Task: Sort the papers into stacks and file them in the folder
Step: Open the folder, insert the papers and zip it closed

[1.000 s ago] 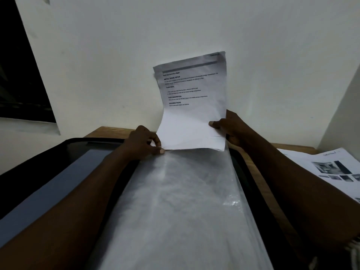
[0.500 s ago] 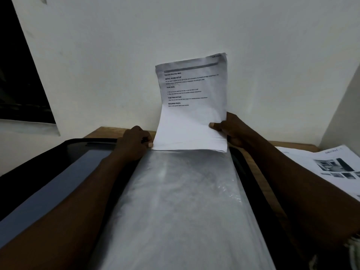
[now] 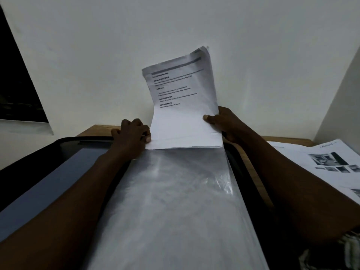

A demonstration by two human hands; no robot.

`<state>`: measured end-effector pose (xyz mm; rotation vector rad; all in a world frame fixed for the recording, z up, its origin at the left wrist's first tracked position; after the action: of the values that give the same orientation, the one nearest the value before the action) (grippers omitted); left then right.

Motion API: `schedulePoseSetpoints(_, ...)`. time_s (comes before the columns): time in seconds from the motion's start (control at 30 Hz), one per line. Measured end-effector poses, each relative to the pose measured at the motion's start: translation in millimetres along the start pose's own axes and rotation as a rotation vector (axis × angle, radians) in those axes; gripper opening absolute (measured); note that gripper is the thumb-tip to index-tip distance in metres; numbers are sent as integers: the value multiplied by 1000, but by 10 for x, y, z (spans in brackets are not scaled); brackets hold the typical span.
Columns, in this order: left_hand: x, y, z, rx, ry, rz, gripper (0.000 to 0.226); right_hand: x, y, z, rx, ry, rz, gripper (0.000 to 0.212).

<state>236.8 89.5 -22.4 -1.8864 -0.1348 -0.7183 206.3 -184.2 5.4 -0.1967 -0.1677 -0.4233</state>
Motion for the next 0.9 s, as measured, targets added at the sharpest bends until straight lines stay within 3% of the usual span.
schedulePoseSetpoints(0.17, 0, -11, 51, -213, -53, 28, 33, -37, -1, 33, -91, -66, 55, 32)
schedulePoseSetpoints(0.4, 4, 10, 21, -145, -62, 45, 23, -33, -41, -8, -192, 151, 188, 46)
schedulePoseSetpoints(0.53, 25, 21, -1, -122, -35, 102, 24, -58, -111, 31, -308, 215, 290, 43)
schedulePoseSetpoints(0.6, 30, -4, -74, -128, 2, 128, 23, -36, -113, 25, -220, 162, 235, 37)
schedulePoseSetpoints(0.7, 78, -28, -272, -145, 70, 179, 21, 46, -98, 9, -65, 9, -50, 22)
schedulePoseSetpoints(0.8, 129, 17, -404, -161, 142, 264, 18, 81, -87, -7, -214, -69, -253, 20)
schedulePoseSetpoints(0.9, 188, 48, -517, -198, 221, 322, 21, 7, -101, -22, -397, -137, -214, 24)
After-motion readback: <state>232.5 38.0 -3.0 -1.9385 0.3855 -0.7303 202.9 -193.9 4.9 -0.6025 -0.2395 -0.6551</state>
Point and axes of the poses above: each hand's wrist, its own x-axis towards the middle knuckle, its own y-axis out of the palm, z = x × y, the point moved 1 cm from there along x, towards the middle knuckle, and after that the axes turned 10 degrees about -z, right-handed, at the moved point
